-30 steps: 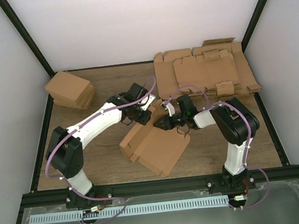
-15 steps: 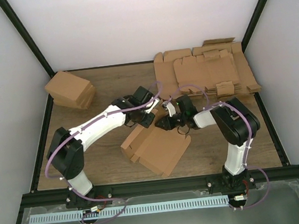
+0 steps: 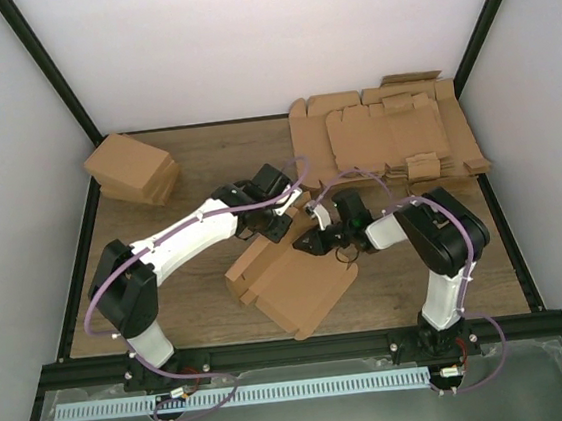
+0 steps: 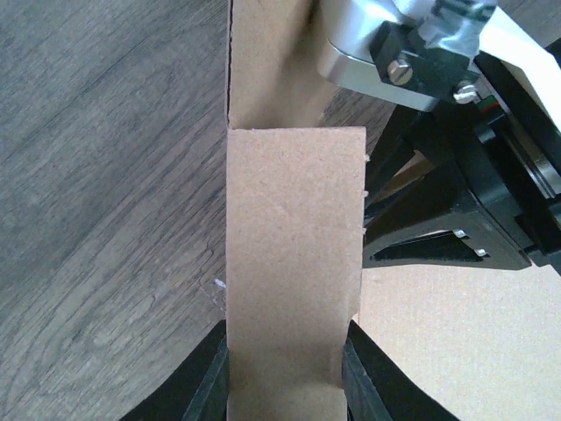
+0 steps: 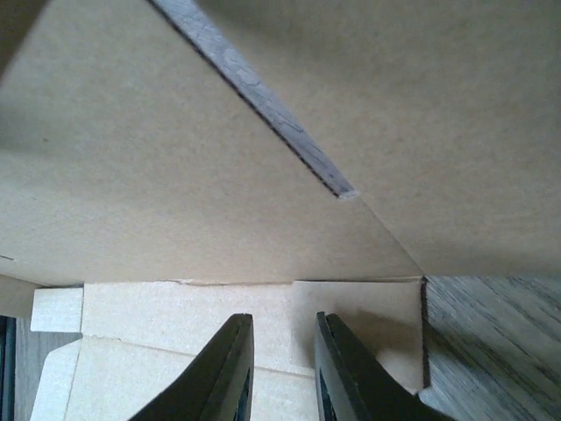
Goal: Fold the paper box
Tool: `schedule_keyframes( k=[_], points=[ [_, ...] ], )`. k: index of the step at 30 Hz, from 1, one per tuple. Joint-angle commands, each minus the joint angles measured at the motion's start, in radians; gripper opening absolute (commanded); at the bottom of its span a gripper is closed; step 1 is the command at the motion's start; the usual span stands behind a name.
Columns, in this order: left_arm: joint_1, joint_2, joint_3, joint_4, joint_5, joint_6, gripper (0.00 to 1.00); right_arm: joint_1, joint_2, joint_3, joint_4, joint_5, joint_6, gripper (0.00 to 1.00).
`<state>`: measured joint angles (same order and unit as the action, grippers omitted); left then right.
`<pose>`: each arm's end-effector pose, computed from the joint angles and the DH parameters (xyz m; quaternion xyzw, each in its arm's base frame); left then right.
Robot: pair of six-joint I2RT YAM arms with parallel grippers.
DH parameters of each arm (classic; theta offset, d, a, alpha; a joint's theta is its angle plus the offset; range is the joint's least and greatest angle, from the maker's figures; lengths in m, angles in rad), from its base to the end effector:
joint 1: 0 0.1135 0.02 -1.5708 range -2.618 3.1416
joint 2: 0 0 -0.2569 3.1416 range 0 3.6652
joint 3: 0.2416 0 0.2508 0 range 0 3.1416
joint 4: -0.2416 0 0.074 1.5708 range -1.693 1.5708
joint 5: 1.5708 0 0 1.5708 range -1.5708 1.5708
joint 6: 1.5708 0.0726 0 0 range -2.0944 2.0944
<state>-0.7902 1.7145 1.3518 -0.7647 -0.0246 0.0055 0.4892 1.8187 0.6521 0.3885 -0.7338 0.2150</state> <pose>0.2607 -0.2607 0.2051 0.3754 0.9003 -0.0730 0.2078 0.2641 0.1957 0.0725 -0.2549 0.8341 0.4349 0.2241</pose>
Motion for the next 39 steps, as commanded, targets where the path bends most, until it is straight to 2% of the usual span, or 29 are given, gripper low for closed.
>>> schedule_keyframes(
  k=[1, 5, 11, 17, 19, 21, 25, 29, 30, 32, 34, 39],
  points=[
    [-0.007, 0.018, -0.003, -0.009, -0.007, 0.017, 0.22, 0.026, 0.071, 0.011, -0.066, 0.075, 0.046, 0.23],
    [-0.009, 0.014, -0.004, -0.014, -0.009, 0.022, 0.22, 0.026, 0.034, 0.007, -0.101, 0.157, 0.061, 0.25],
    [-0.010, 0.008, -0.001, -0.029, -0.048, 0.034, 0.22, 0.014, -0.192, -0.078, -0.023, 0.159, 0.066, 0.35],
    [-0.010, 0.006, 0.009, -0.052, -0.074, 0.062, 0.23, -0.056, -0.358, -0.113, 0.017, 0.193, -0.024, 0.35],
    [-0.010, 0.002, 0.010, -0.056, -0.077, 0.071, 0.23, -0.082, -0.401, -0.131, 0.061, 0.197, -0.088, 0.43],
    [-0.010, -0.004, 0.010, -0.058, -0.075, 0.083, 0.23, -0.114, -0.403, -0.123, 0.085, 0.187, -0.115, 0.53],
    [-0.010, -0.009, 0.013, -0.064, -0.076, 0.098, 0.23, -0.169, -0.321, -0.010, 0.012, 0.118, -0.208, 0.56],
    [-0.012, -0.007, 0.015, -0.064, -0.067, 0.099, 0.23, -0.179, -0.208, 0.101, -0.061, -0.056, -0.335, 0.58],
    [-0.011, -0.007, 0.015, -0.064, -0.067, 0.100, 0.23, -0.180, -0.184, 0.126, -0.073, -0.086, -0.358, 0.64],
    [-0.013, -0.009, 0.013, -0.065, -0.067, 0.100, 0.23, -0.180, -0.139, 0.176, -0.091, -0.099, -0.387, 0.68],
    [-0.016, -0.013, 0.013, -0.064, -0.071, 0.102, 0.23, -0.182, -0.082, 0.256, -0.158, -0.118, -0.419, 0.66],
    [-0.017, -0.014, 0.015, -0.068, -0.118, 0.079, 0.23, -0.182, -0.035, 0.351, -0.321, -0.162, -0.488, 0.28]
  ],
)
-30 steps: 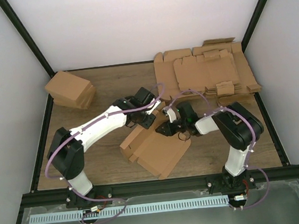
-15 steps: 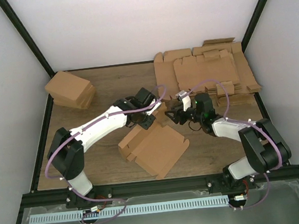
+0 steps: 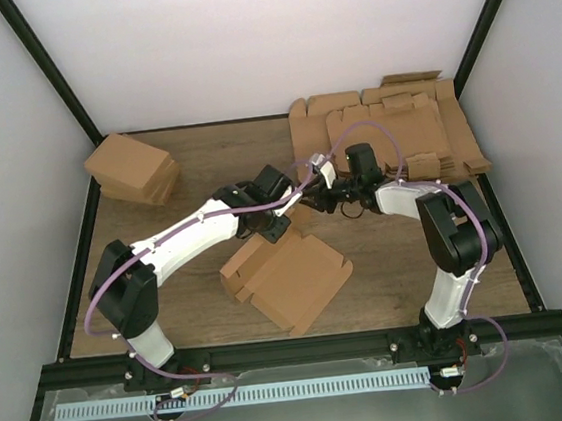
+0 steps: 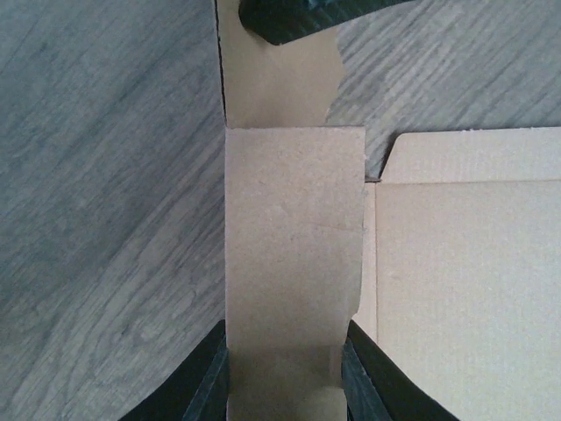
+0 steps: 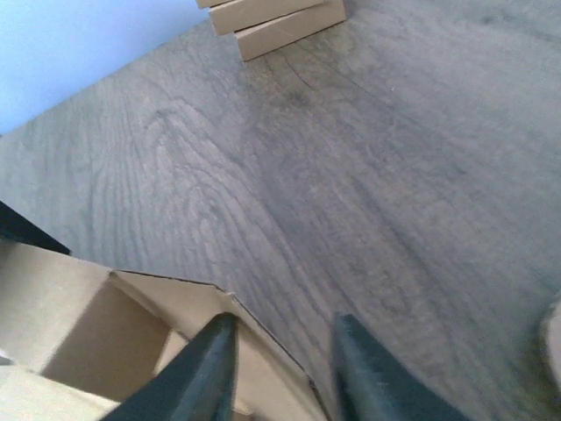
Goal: Fold the paper box
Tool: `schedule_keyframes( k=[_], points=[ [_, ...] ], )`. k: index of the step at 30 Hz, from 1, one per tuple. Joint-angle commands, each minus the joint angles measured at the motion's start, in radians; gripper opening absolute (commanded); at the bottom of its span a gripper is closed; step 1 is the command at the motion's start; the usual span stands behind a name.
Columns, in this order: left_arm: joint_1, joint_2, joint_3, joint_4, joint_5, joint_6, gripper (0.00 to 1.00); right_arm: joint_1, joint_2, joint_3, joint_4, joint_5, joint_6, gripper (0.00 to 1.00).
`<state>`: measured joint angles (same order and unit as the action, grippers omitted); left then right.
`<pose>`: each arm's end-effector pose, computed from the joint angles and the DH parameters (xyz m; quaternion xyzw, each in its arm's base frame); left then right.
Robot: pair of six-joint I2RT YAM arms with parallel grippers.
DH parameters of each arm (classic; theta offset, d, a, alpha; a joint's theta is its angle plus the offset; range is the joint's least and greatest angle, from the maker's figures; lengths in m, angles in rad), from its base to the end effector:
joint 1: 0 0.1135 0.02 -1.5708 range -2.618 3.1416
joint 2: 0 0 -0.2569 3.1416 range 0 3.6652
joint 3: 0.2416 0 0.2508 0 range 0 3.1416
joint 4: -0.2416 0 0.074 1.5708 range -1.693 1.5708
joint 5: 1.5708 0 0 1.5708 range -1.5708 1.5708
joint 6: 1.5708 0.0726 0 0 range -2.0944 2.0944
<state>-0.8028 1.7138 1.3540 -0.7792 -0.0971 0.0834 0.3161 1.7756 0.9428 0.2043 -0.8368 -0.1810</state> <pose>0.2599 -0.2590 0.2054 0.4089 0.8859 -0.0310 0.2170 0.3441 0.1693 0.1531 -0.3790 0.7438 0.3892 0.3894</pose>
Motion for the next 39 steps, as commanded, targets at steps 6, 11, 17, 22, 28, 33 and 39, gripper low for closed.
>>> schedule_keyframes(
  k=[6, 11, 17, 22, 28, 33, 39],
  points=[
    [0.008, -0.014, 0.023, -0.024, -0.018, -0.039, 0.23, 0.001, -0.146, -0.109, -0.025, 0.006, 0.013, 0.11],
    [0.011, -0.012, 0.050, -0.033, 0.001, -0.054, 0.23, 0.072, -0.176, -0.117, -0.073, 0.074, 0.055, 0.02],
    [0.010, -0.018, 0.036, -0.012, 0.056, -0.079, 0.23, 0.183, -0.260, -0.186, -0.029, 0.208, 0.265, 0.10],
    [0.008, -0.012, 0.029, -0.011, 0.110, -0.038, 0.23, 0.221, -0.265, -0.252, 0.025, 0.245, 0.313, 0.20],
    [-0.047, 0.013, 0.031, -0.066, 0.044, 0.017, 0.25, 0.221, -0.250, -0.283, 0.051, 0.213, 0.264, 0.34],
    [-0.050, 0.007, 0.020, -0.057, 0.034, 0.022, 0.25, 0.221, -0.270, -0.342, 0.100, 0.129, 0.227, 0.63],
    [-0.050, 0.008, 0.018, -0.060, 0.031, 0.032, 0.25, 0.221, -0.307, -0.396, 0.139, 0.043, 0.177, 0.64]
  ],
)
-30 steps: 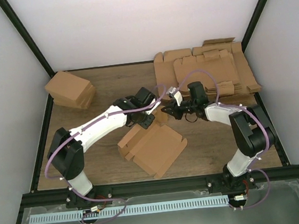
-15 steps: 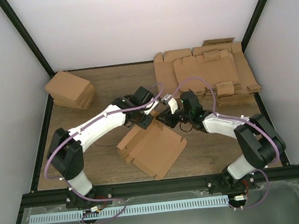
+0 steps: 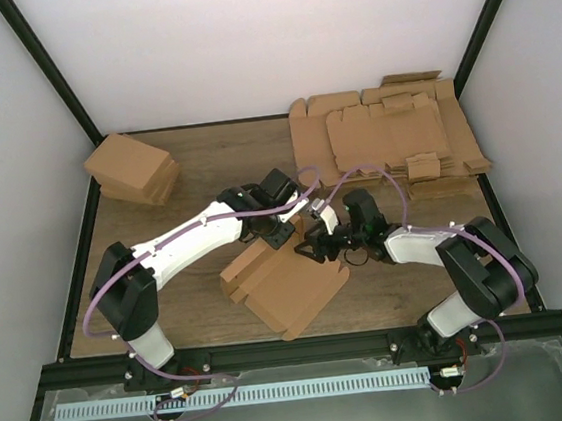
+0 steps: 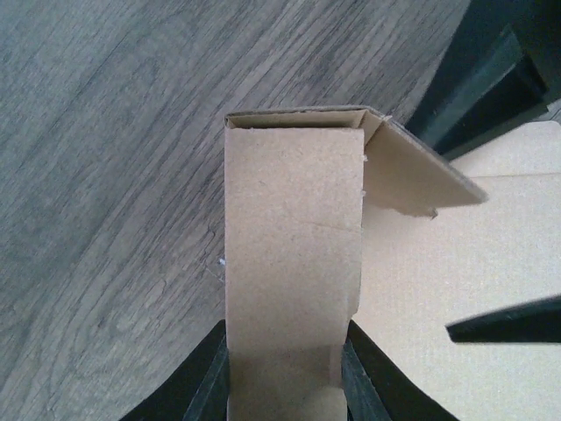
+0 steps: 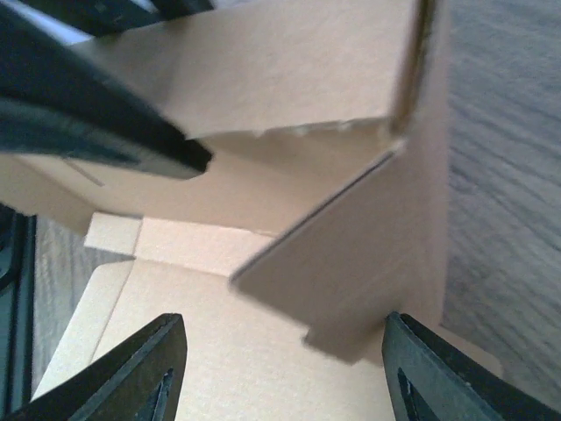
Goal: Fold the paper box
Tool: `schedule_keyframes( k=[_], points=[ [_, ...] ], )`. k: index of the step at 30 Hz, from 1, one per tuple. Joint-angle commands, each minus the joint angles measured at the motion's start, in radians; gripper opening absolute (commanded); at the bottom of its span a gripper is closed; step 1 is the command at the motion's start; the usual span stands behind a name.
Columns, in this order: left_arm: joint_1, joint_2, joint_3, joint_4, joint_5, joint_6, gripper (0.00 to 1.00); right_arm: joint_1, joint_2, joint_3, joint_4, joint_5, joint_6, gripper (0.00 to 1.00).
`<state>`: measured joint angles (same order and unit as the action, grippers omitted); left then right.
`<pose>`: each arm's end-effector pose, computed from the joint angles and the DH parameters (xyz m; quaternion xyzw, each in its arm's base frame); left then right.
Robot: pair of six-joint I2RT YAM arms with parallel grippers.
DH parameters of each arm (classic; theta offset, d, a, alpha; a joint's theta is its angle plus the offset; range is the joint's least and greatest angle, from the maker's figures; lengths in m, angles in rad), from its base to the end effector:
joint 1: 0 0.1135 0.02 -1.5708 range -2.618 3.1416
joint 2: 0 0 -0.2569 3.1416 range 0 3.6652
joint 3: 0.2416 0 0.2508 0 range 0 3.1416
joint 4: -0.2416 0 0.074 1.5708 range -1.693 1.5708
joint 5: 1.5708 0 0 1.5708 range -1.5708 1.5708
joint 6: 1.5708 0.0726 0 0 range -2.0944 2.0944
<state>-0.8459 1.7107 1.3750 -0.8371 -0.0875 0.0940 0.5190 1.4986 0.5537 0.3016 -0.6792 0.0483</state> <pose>0.2449 -0.2669 0.2094 0.4358 0.8771 -0.0326 0.1994 0.2354 0.1870 0.1293 -0.3415 0.7853 0.4041 0.3215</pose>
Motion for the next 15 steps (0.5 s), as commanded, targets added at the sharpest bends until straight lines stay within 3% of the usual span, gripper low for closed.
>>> schedule_keyframes(
  k=[1, 9, 15],
  points=[
    [-0.007, 0.013, -0.005, 0.000, 0.022, 0.021, 0.25, 0.018, -0.033, -0.009, 0.042, -0.132, -0.053, 0.64],
    [-0.007, 0.004, -0.017, 0.007, 0.039, 0.025, 0.25, -0.002, -0.075, -0.028, 0.018, -0.073, -0.073, 0.61],
    [-0.006, 0.014, -0.017, 0.010, 0.062, 0.026, 0.25, -0.004, -0.043, 0.039, -0.048, -0.052, -0.113, 0.46]
  ],
)
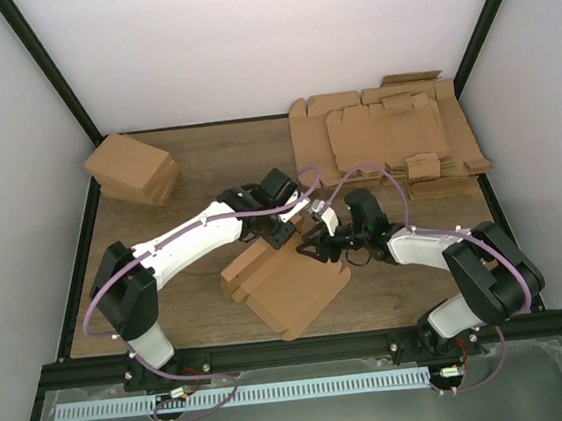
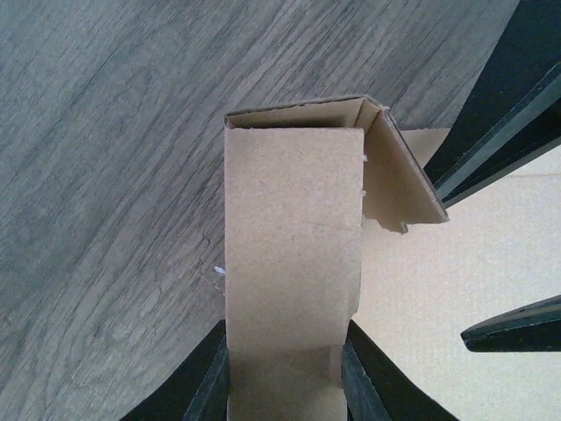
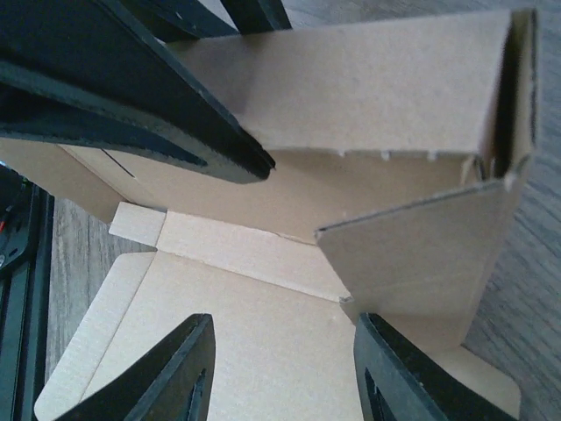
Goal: Fold the paper box
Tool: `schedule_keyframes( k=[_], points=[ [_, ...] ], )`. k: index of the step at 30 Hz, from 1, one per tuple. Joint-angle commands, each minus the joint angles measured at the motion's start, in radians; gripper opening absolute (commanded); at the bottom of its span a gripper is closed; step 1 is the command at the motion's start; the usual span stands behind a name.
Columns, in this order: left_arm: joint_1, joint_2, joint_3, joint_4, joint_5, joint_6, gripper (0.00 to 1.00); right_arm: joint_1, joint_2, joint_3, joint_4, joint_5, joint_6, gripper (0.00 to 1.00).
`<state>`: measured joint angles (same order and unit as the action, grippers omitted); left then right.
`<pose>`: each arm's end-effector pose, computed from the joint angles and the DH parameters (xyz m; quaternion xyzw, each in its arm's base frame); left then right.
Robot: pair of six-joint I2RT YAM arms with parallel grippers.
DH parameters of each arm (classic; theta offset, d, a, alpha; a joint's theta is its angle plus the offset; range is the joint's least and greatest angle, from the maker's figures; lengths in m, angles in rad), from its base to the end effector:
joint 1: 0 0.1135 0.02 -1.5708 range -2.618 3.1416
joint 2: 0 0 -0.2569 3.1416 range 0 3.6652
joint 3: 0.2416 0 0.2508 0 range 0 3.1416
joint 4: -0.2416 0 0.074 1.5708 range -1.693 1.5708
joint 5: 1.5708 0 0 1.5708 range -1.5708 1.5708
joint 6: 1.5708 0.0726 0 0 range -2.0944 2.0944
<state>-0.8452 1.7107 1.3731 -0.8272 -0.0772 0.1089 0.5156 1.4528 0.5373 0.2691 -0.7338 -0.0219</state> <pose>0.2453 -0.2681 0.2094 0.4425 0.8730 -0.0372 0.2016 0.2264 0.1842 0.1351 -0.3761 0.7630 0.4131 0.3252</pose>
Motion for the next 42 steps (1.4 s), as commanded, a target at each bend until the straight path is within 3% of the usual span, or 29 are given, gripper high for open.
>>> schedule_keyframes(
  k=[1, 6, 9, 15, 23, 29, 31, 35, 42],
  points=[
    [-0.008, 0.014, -0.018, 0.003, 0.053, 0.012, 0.25, 0.000, -0.001, 0.056, -0.011, 0.009, -0.045, 0.46],
    [-0.007, 0.016, -0.020, 0.010, 0.066, 0.018, 0.25, 0.001, 0.019, 0.099, -0.045, 0.048, -0.071, 0.45],
    [-0.007, 0.017, -0.019, 0.014, 0.076, 0.017, 0.25, 0.000, 0.044, 0.133, -0.099, 0.098, -0.084, 0.35],
    [-0.007, 0.018, -0.019, 0.018, 0.081, 0.007, 0.25, 0.000, -0.013, 0.094, -0.095, 0.139, -0.069, 0.38],
    [-0.007, 0.015, -0.024, 0.016, 0.082, 0.007, 0.25, -0.006, -0.003, 0.129, -0.171, 0.229, -0.095, 0.34],
    [-0.007, 0.013, -0.026, 0.019, 0.085, 0.010, 0.25, -0.006, 0.001, 0.154, -0.172, 0.278, -0.084, 0.11],
    [-0.005, 0.015, -0.026, 0.024, 0.086, 0.007, 0.25, -0.007, -0.016, 0.142, -0.157, 0.216, -0.088, 0.13],
    [0.002, 0.021, -0.023, 0.025, 0.090, 0.002, 0.25, -0.026, -0.080, 0.078, -0.106, 0.146, -0.044, 0.39],
    [0.005, 0.020, -0.028, 0.023, 0.088, 0.007, 0.25, -0.172, -0.205, -0.030, -0.025, 0.047, 0.044, 0.40]
  ],
)
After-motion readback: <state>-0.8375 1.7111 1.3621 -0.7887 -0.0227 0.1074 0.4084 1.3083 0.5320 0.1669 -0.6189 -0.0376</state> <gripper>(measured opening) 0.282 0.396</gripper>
